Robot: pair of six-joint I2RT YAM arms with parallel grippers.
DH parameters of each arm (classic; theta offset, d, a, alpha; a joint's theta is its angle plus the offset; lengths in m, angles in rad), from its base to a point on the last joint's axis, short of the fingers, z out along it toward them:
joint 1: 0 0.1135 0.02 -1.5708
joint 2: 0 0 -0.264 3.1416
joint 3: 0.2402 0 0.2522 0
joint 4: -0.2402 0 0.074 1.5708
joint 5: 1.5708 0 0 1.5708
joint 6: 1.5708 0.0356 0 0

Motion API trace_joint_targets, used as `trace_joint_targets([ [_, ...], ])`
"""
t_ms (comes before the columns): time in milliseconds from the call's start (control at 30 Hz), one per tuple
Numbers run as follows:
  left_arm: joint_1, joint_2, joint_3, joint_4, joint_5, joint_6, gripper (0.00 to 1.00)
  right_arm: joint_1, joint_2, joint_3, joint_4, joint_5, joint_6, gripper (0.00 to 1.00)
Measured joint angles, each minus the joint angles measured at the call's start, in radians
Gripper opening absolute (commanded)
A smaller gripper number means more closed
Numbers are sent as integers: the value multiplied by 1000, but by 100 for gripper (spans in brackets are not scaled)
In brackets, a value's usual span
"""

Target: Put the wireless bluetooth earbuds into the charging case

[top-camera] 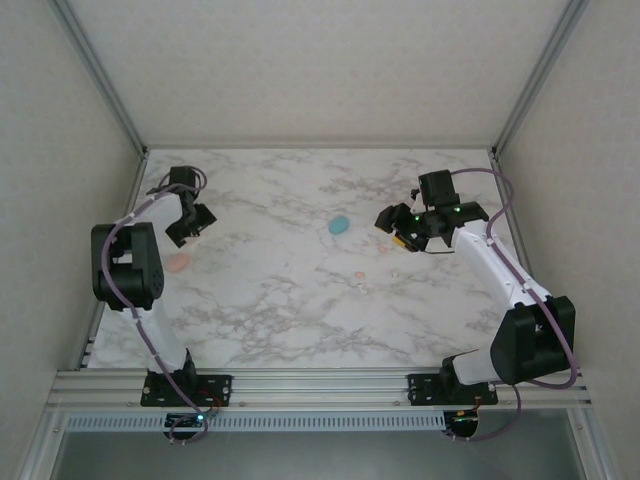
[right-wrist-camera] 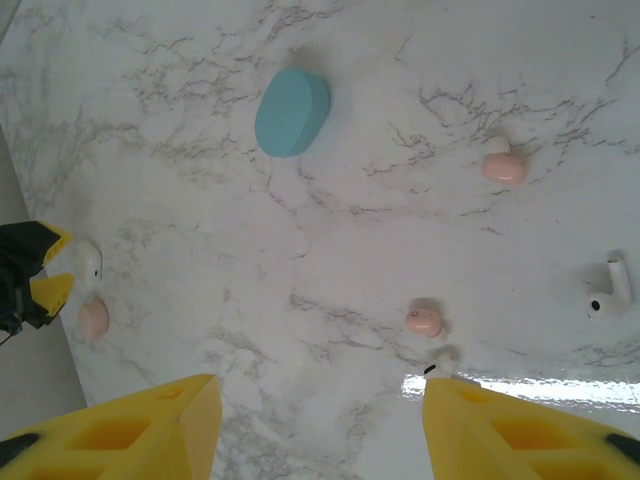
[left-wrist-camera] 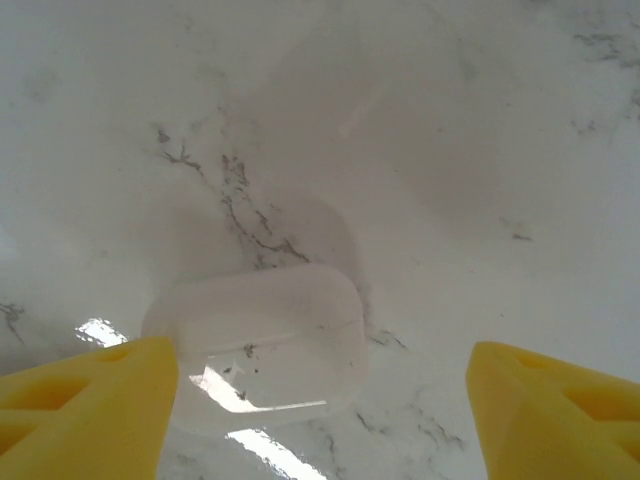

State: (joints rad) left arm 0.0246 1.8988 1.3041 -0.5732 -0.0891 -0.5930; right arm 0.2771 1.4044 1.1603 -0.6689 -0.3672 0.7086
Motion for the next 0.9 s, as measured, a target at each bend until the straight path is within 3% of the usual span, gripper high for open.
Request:
trace_joint_targets([
  [567,3,67,64,-74,-49,-73,76,0,0,0,0,1,3,56],
  [900,-4,67,64,-83,-47,-39,77,0,0,0,0,0,3,57],
])
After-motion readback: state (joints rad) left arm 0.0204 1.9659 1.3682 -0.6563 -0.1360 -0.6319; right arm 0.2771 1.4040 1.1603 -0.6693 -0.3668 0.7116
